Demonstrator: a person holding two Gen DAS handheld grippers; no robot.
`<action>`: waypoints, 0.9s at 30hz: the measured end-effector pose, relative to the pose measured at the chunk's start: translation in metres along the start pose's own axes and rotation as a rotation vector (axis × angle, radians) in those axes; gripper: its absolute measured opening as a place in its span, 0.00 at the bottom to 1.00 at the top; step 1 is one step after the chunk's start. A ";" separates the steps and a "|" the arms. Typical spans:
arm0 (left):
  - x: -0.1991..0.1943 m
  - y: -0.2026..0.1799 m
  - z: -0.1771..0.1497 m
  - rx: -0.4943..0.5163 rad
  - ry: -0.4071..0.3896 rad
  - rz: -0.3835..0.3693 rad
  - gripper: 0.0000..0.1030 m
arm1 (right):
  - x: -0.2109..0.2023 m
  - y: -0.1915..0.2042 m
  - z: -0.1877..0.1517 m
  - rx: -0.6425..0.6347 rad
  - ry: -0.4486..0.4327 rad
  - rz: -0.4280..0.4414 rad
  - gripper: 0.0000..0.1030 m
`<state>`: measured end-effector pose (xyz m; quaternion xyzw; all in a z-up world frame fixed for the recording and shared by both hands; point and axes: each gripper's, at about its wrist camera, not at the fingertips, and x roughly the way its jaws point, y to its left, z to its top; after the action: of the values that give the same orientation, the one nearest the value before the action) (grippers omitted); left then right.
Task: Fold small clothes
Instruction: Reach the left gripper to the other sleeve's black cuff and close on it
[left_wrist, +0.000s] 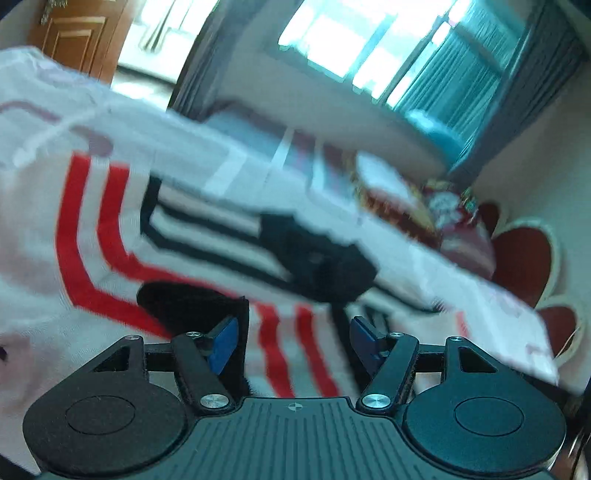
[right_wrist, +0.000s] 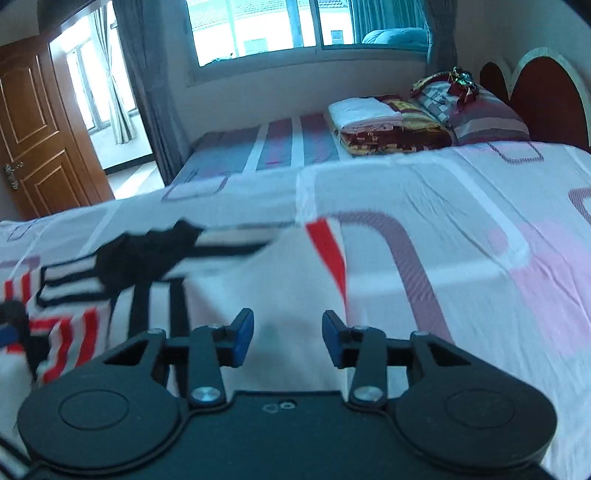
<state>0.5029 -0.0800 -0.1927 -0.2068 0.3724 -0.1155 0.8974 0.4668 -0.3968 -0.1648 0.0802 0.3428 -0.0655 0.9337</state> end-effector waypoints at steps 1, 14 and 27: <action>0.003 0.006 -0.003 -0.008 0.004 0.025 0.64 | 0.008 0.002 0.005 -0.019 -0.006 -0.009 0.39; -0.059 0.076 -0.011 -0.122 -0.028 0.108 0.64 | 0.023 -0.009 0.001 0.020 0.028 -0.076 0.40; -0.144 0.183 -0.009 -0.338 -0.115 0.201 0.99 | -0.040 0.141 -0.054 -0.109 0.098 0.261 0.42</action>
<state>0.4058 0.1315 -0.1931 -0.3225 0.3534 0.0506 0.8767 0.4280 -0.2457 -0.1647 0.0765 0.3775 0.0789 0.9195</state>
